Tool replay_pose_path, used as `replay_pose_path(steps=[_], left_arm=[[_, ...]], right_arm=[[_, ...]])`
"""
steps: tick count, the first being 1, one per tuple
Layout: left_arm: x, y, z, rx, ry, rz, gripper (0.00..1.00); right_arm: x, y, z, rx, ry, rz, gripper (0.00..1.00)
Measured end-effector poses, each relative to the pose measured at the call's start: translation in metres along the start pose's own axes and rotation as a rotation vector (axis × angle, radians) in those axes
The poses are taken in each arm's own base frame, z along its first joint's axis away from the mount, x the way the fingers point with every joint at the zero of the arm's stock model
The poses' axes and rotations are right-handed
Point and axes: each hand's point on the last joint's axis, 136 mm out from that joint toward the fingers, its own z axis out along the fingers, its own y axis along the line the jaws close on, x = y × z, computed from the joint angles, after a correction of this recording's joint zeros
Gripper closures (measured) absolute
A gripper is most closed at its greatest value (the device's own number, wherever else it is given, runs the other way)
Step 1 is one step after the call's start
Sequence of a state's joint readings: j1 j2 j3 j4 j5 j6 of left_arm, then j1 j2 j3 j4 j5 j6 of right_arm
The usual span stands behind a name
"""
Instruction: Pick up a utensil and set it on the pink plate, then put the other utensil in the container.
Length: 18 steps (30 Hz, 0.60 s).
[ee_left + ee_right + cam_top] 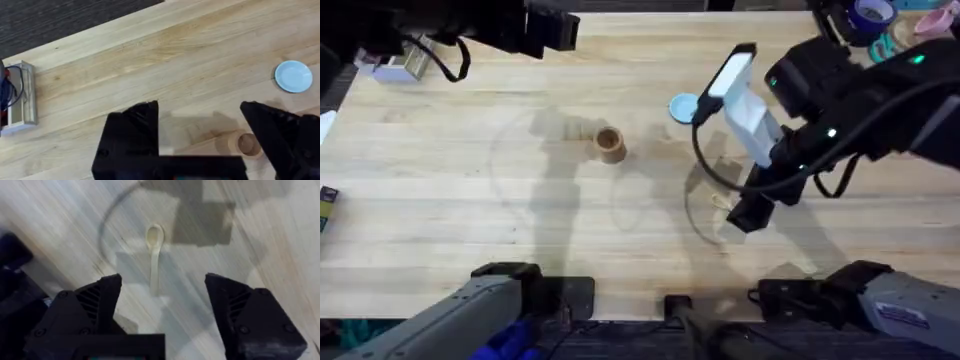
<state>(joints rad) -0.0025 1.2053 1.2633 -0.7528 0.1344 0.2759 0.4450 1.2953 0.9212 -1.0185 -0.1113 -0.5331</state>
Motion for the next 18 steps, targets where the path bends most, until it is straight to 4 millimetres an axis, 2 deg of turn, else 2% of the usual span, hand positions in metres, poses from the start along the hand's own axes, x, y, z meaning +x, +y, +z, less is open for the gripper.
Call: replay_pose_path(steps=[6, 15, 18], left_arm=[[0.000, -0.002, 0.000, 0.034, -0.006, 0.020, 0.008], [0.012, 0.021, 0.005, 0.066, 0.006, -0.054, 0.007], [0.013, 0.023, 0.005, 0.073, 0.006, -0.065, 0.007]], right_arm=[[0.008, 0.003, 0.016, 0.009, 0.027, -0.014, 0.005], [0.021, -0.003, 0.033, 0.084, 0.081, 0.006, 0.005], [0.019, 0.000, 0.039, 0.100, 0.088, -0.006, 0.005]])
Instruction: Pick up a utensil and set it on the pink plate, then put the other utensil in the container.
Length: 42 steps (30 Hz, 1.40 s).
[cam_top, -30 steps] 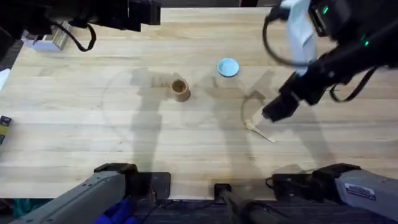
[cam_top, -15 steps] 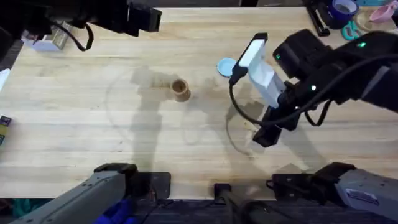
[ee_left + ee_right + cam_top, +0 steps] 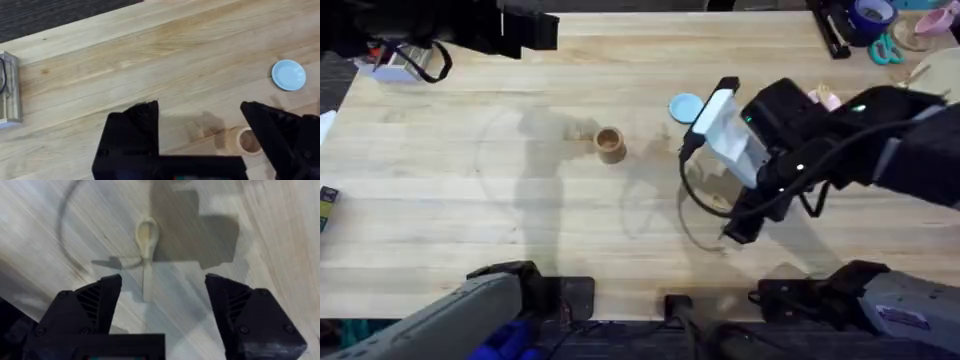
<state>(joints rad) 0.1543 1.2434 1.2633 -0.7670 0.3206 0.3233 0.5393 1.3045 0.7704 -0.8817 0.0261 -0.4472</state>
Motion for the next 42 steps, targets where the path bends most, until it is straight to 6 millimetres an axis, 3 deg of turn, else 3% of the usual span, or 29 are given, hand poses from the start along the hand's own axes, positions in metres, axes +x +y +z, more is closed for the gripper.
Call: replay_pose_path(steps=[10, 34, 36, 42], left_arm=[[0.002, -0.004, 0.000, 0.020, 0.005, 0.000, 0.008], [0.007, -0.007, 0.000, 0.034, 0.026, -0.009, 0.008], [0.007, -0.007, 0.000, 0.034, 0.026, -0.009, 0.008], [0.007, -0.007, 0.000, 0.035, 0.026, -0.009, 0.008]], right_arm=[[-0.007, 0.017, 0.010, -0.007, 0.032, -0.064, 0.005], [-0.009, 0.024, 0.016, 0.013, 0.114, -0.099, 0.006], [-0.009, 0.024, 0.016, 0.011, 0.116, -0.100, 0.064], [-0.008, 0.027, 0.016, 0.003, 0.119, -0.105, 0.405]])
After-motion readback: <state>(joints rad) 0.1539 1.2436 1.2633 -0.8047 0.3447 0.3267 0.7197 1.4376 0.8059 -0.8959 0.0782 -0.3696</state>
